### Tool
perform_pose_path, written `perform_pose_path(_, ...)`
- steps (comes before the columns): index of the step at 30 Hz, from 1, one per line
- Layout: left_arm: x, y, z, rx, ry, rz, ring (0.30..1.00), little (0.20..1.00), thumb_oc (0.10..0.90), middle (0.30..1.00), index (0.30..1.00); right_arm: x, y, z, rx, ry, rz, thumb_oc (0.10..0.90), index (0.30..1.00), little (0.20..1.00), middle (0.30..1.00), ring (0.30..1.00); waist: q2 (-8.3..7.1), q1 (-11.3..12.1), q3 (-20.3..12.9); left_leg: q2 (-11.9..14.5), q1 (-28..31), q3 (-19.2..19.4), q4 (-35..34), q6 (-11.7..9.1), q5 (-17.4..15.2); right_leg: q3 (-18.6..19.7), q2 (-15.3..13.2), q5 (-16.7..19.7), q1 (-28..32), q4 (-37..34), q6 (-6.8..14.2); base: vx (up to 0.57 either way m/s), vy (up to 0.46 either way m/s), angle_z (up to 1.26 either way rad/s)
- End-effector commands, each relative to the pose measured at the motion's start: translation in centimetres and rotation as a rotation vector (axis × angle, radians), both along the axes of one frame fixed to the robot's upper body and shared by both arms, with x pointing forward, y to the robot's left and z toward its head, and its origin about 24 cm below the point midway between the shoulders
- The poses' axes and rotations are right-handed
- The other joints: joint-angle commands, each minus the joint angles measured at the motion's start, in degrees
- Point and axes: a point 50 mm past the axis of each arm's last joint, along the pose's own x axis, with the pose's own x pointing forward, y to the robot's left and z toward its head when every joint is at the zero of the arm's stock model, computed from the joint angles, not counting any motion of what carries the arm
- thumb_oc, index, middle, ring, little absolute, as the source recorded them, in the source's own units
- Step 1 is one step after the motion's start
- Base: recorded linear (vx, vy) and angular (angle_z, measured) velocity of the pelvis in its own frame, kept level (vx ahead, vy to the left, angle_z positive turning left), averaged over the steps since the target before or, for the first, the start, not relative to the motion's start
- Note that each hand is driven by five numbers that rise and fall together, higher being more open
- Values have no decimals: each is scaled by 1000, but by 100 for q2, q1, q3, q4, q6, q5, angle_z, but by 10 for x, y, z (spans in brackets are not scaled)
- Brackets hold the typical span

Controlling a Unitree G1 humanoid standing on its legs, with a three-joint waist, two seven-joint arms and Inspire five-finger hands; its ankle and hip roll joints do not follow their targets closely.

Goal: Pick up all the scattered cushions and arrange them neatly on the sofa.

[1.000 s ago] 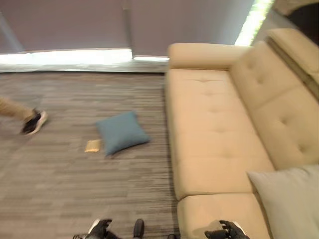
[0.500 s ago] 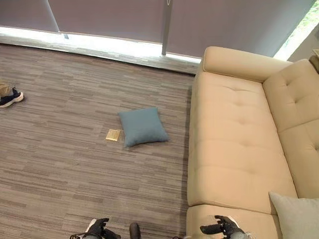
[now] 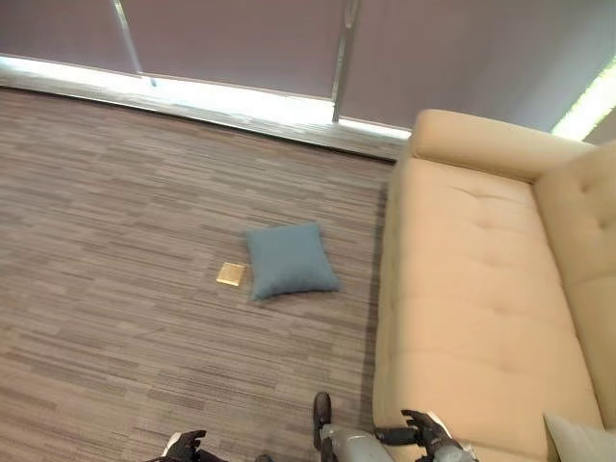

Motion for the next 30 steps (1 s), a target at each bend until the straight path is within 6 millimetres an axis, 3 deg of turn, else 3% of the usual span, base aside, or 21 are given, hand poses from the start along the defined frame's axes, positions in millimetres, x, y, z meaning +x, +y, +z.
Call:
perform_pose_path(1,8,14,7,49,-28,-19,900,900,800,900,900,-5,-21,3,-72,14,-4,800,900,900,900,900,-81,-202,-104,-460,-34,-11,867,-222,-520,162,-39,-609,315,252,428,274,-82,37)
perform_pose_path(4,17,9,9,35,-60,-30,900,900,800,900,900,-3,-25,5,-82,0,-22,800,900,900,900,900,-186,-178,1,-375,-771,197,2478,-568,1,235,-60,-654,619,123,269,209,-80,30)
perform_pose_path(5,17,9,9,35,-60,-30,900,900,800,900,900,-3,-25,5,-82,0,-22,800,900,900,900,900,-184,-179,-1,-374,-776,197,2483,-568,-1,234,-60,-654,616,123,268,176,-93,-6)
perform_pose_path(6,26,8,12,34,-92,-28,900,900,800,900,900,0,-28,7,-85,-7,-29,800,900,900,900,900,-327,-128,41,-279,-1179,363,3094,-539,51,271,-124,-711,798,4,187,137,-66,-17)
perform_pose_path(7,26,8,12,34,-92,-28,900,900,800,900,900,0,-28,7,-85,-7,-29,800,900,900,900,900,-319,-125,43,-267,-1192,364,3123,-539,34,272,-114,-711,796,5,186,281,-98,-21)
perform_pose_path(8,29,6,13,27,-105,-31,900,900,800,900,900,1,-29,7,-88,-10,-35,800,900,900,900,900,-430,-58,39,-179,-1564,494,3167,-385,-192,317,-195,-773,946,-86,195,144,-30,-14)
perform_pose_path(9,29,6,13,27,-105,-31,900,900,800,900,900,1,-29,7,-88,-10,-35,800,900,900,900,900,-423,-54,43,-169,-1569,496,3191,-384,-211,319,-186,-775,951,-86,196,321,-25,3)
perform_pose_path(10,30,6,13,22,-110,-34,900,900,800,900,900,4,-29,9,-90,-19,-30,800,900,900,900,900,-481,-7,9,-138,-1705,499,2659,-253,-451,381,-206,-851,1056,-170,250,261,29,2)
perform_pose_path(12,30,6,13,22,-111,-30,900,900,800,900,900,5,-30,9,-95,-24,-28,800,900,900,900,900,-487,26,9,-113,-1763,455,2373,-263,-361,432,-190,-897,1128,-196,268,265,61,-20)
perform_pose_path(13,31,8,14,26,-117,-24,900,900,800,900,900,8,-31,11,-104,-34,-18,800,900,900,900,900,-443,85,6,43,-1951,302,1751,-356,98,536,-130,-977,1256,-243,294,186,73,-40)
perform_pose_path(14,31,8,14,26,-117,-24,900,900,800,900,900,8,-32,11,-104,-34,-18,800,900,900,900,900,-451,88,18,35,-1915,306,1717,-358,111,538,-137,-983,1275,-244,294,269,119,-35)
perform_pose_path(16,29,7,13,24,-114,-11,900,900,800,900,900,8,-32,11,-110,-31,0,800,900,900,900,900,-398,167,25,228,-2064,212,1215,-460,571,639,-111,-1113,1472,-235,315,241,133,-32)
perform_pose_path(20,18,9,9,31,-74,-9,900,900,800,900,900,2,-29,7,-112,1,26,800,900,900,900,900,-334,199,-123,146,-1791,224,921,-393,507,661,-218,-1215,1624,-156,411,313,222,-43)
perform_pose_path(22,13,11,8,43,-47,-31,900,900,800,900,900,1,-23,6,-104,11,47,800,900,900,900,900,-287,212,-204,-33,-1538,320,827,-244,379,680,-395,-1237,1579,330,562,317,313,-24)
perform_pose_path(23,14,12,9,47,-49,-36,900,900,800,900,900,2,-21,5,-98,11,60,800,900,900,900,900,-275,226,-196,-97,-1431,338,793,-170,323,699,-478,-1178,1472,701,597,264,341,-10)
perform_pose_path(25,19,17,12,60,-64,-31,900,900,800,900,900,8,-16,6,-90,-4,78,800,900,900,900,900,-224,215,-67,-252,-1173,383,764,47,185,679,-702,-585,1007,1858,669,152,254,-6)
perform_pose_path(28,22,19,14,67,-74,-37,900,900,800,900,900,13,-10,6,-76,-21,88,800,900,900,900,900,-167,202,20,-285,-981,451,696,125,83,527,-789,-366,723,2350,642,123,145,24)
perform_pose_path(30,20,19,13,61,-71,-28,900,900,800,900,900,18,-8,8,-74,-37,101,800,900,900,900,900,-61,157,66,-283,-717,448,587,127,-8,300,-717,-521,342,2249,570,297,140,7)
